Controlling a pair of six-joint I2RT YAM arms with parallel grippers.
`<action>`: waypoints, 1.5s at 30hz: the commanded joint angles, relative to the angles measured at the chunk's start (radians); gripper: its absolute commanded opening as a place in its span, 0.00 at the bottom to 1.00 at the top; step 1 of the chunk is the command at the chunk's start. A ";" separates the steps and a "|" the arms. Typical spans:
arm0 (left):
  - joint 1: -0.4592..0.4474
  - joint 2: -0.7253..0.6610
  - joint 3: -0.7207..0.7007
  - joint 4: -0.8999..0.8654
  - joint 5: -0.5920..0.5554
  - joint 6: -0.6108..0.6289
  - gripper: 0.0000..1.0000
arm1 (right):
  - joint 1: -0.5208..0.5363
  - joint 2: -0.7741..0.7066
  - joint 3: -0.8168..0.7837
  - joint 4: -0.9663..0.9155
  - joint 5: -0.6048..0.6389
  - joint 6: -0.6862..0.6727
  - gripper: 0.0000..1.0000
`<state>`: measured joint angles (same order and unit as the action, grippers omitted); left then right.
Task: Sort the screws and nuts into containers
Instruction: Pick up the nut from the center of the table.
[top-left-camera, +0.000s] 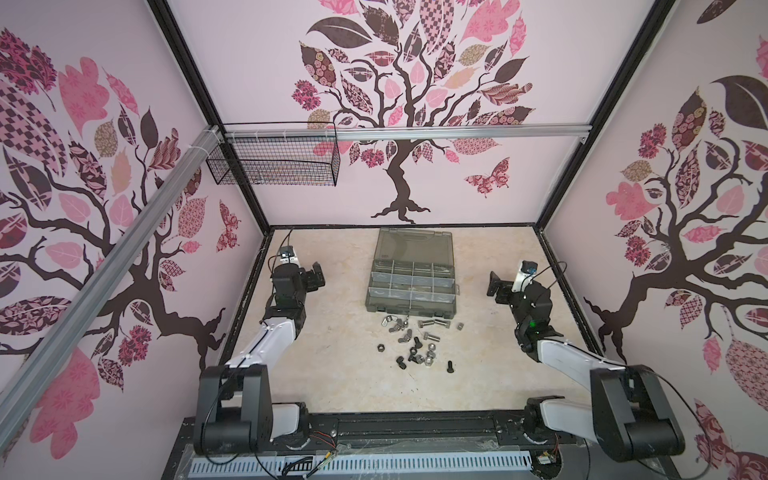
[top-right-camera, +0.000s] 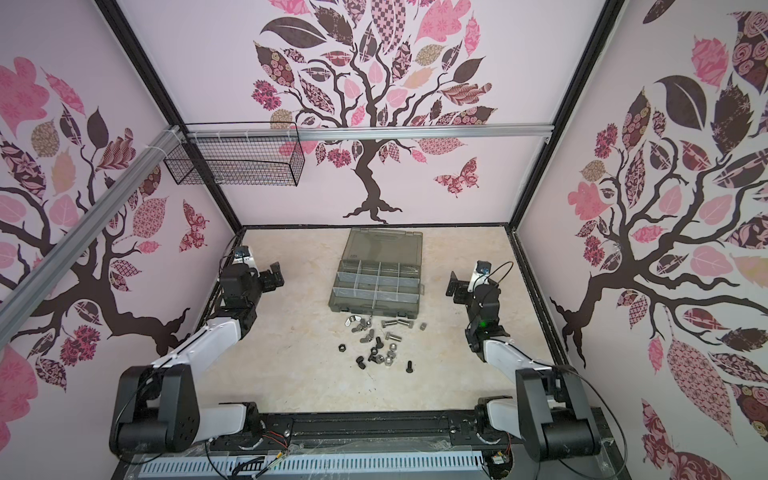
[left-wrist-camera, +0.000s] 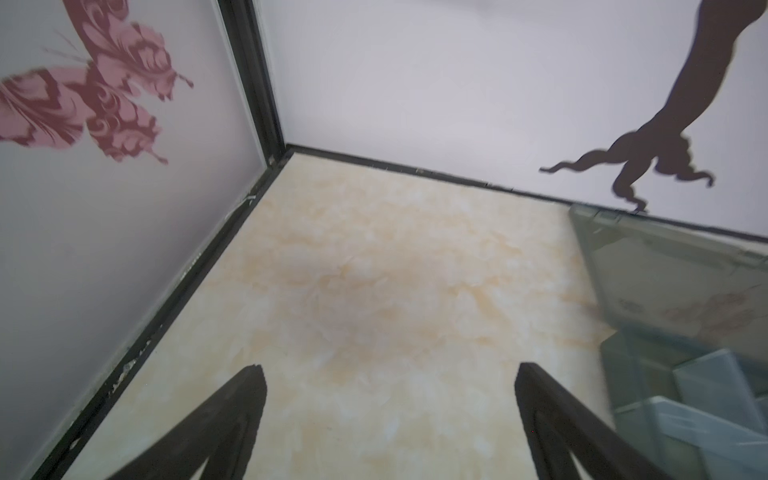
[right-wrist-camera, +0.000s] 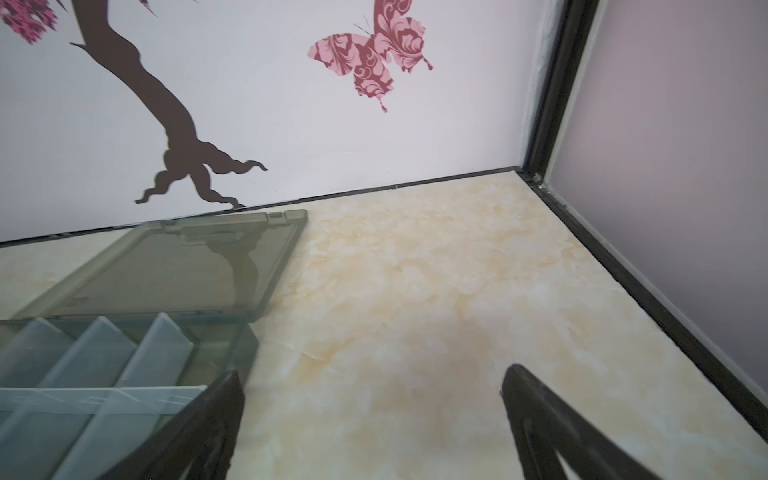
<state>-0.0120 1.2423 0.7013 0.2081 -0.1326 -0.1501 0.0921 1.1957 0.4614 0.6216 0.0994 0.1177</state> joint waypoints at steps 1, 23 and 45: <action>-0.077 -0.094 0.026 -0.291 0.034 -0.042 0.98 | 0.021 -0.075 0.105 -0.461 -0.084 0.122 1.00; -0.231 -0.396 -0.083 -0.706 0.301 -0.246 0.91 | 0.314 -0.167 0.148 -1.013 -0.138 0.346 1.00; -0.446 -0.303 -0.130 -0.654 0.274 -0.335 0.88 | 0.370 -0.023 0.191 -1.023 -0.099 0.343 0.95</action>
<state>-0.4538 0.9562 0.5919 -0.4725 0.1368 -0.4686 0.4564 1.1316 0.6064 -0.4179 -0.0109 0.4725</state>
